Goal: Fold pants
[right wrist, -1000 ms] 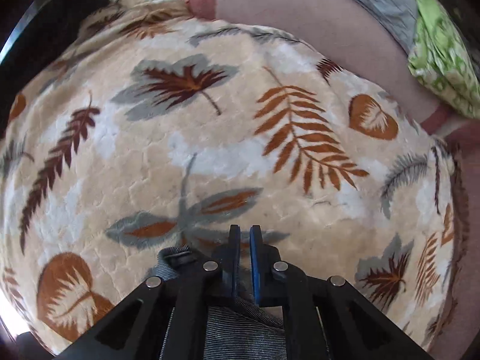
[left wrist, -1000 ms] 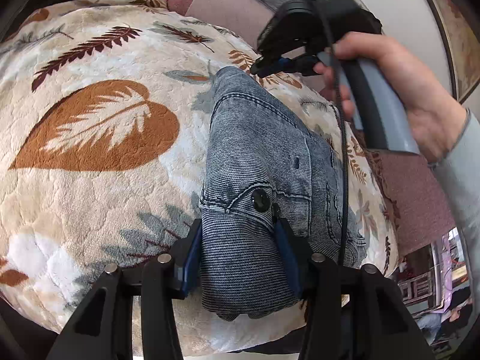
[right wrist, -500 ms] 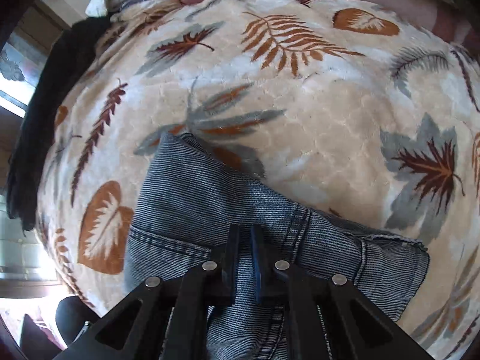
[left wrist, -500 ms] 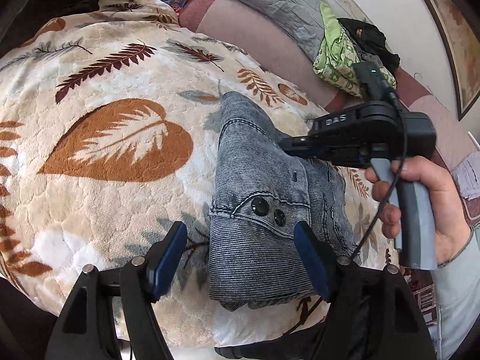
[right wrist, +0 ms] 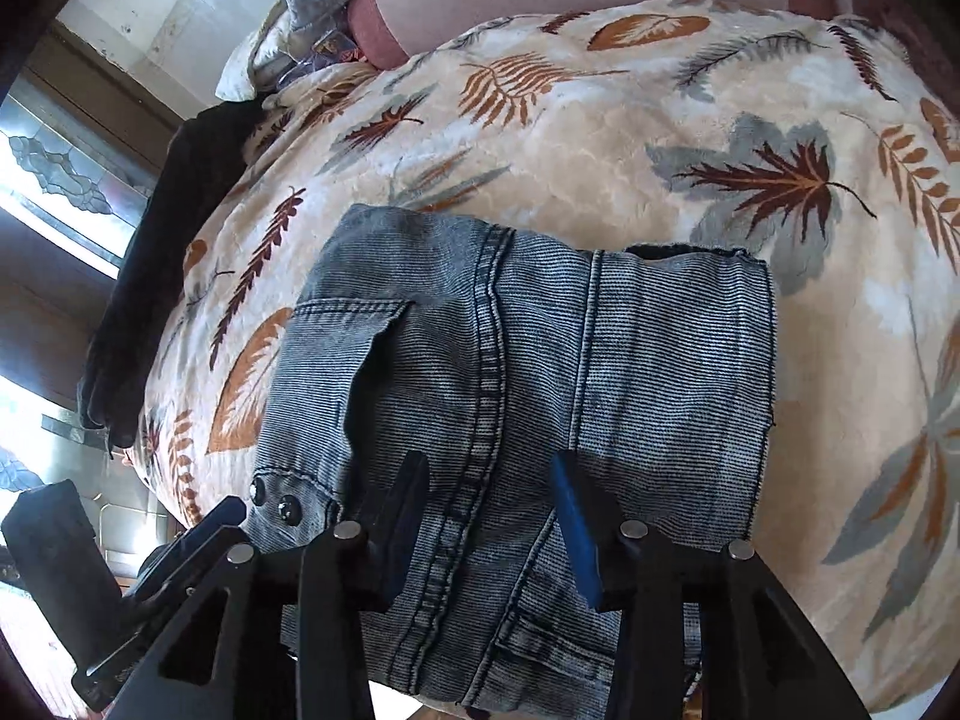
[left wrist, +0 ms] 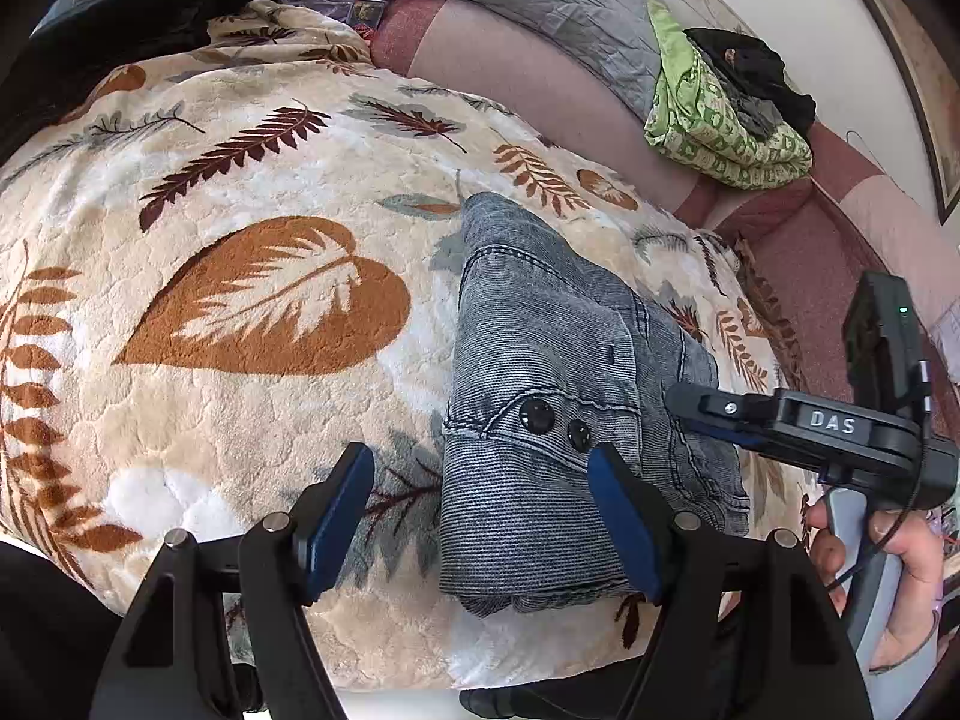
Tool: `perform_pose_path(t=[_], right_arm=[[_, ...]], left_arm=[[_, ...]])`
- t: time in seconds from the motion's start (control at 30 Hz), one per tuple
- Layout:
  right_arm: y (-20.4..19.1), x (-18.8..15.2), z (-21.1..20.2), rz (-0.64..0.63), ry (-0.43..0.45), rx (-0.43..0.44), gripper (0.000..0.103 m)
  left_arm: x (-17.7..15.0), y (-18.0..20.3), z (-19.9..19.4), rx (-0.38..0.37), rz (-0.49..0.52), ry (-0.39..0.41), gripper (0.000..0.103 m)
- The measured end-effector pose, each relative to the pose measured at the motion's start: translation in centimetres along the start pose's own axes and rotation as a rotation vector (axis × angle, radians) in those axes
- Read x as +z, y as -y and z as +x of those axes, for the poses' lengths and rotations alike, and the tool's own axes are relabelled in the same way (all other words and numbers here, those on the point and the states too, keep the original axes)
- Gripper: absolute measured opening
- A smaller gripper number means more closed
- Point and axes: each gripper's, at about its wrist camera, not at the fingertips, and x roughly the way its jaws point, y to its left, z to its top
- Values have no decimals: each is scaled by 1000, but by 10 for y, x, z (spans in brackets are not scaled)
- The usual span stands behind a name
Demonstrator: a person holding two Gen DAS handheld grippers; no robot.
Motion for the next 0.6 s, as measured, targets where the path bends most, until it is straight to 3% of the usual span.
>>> perform_pose_path(t=[0.13, 0.27, 0.33, 0.47, 0.6], right_arm=[[4, -21, -27, 26, 109, 40, 70], [30, -45, -5, 68, 33, 33, 72], [30, -46, -12, 54, 65, 51, 72], [50, -40, -40, 159, 96, 215, 72], [99, -37, -59, 274, 124, 163, 76]], left_arm=[[-2, 7, -1, 24, 23, 5, 75], [-6, 13, 11, 70, 48, -32, 75], [-8, 16, 17, 71, 62, -62, 75], [8, 13, 1, 27, 60, -24, 75], [40, -9, -5, 2, -24, 15, 81]])
